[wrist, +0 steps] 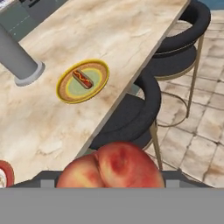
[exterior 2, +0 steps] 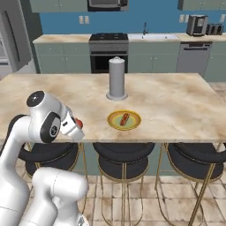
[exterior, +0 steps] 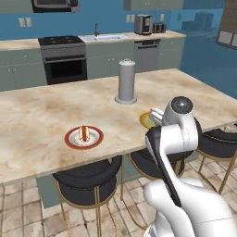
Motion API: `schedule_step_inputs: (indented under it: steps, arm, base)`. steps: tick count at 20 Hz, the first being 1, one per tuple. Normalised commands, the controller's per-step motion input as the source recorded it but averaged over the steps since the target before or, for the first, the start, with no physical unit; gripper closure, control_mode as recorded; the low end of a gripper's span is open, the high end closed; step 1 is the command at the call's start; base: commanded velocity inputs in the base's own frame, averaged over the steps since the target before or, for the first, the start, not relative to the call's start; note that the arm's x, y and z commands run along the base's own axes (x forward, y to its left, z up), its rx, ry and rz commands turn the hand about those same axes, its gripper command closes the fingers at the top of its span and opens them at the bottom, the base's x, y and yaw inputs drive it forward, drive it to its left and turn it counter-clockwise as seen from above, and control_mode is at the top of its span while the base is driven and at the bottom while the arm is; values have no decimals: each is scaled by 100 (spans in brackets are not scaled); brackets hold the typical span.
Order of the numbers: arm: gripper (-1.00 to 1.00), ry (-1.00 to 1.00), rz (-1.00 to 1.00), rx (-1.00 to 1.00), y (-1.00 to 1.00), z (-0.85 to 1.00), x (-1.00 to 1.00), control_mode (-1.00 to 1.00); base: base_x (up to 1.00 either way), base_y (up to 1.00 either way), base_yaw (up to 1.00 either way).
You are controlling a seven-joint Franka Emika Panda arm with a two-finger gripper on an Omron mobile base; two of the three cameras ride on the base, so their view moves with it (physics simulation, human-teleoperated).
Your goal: Pick up the banana and peach from the fridge and place one fruit on each plate on the dining counter.
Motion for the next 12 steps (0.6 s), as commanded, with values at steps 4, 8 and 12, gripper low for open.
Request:
schedule_step_inputs:
  steps: [4,8,12]
  arm:
    - [100,0,0,0,0,0,0,100]
    - [100,0,0,0,0,0,0,100]
    - [100,0,0,0,0,0,0,100]
  base:
    - [40,-26,25]
    - [37,-38,25]
    - [36,-41,25]
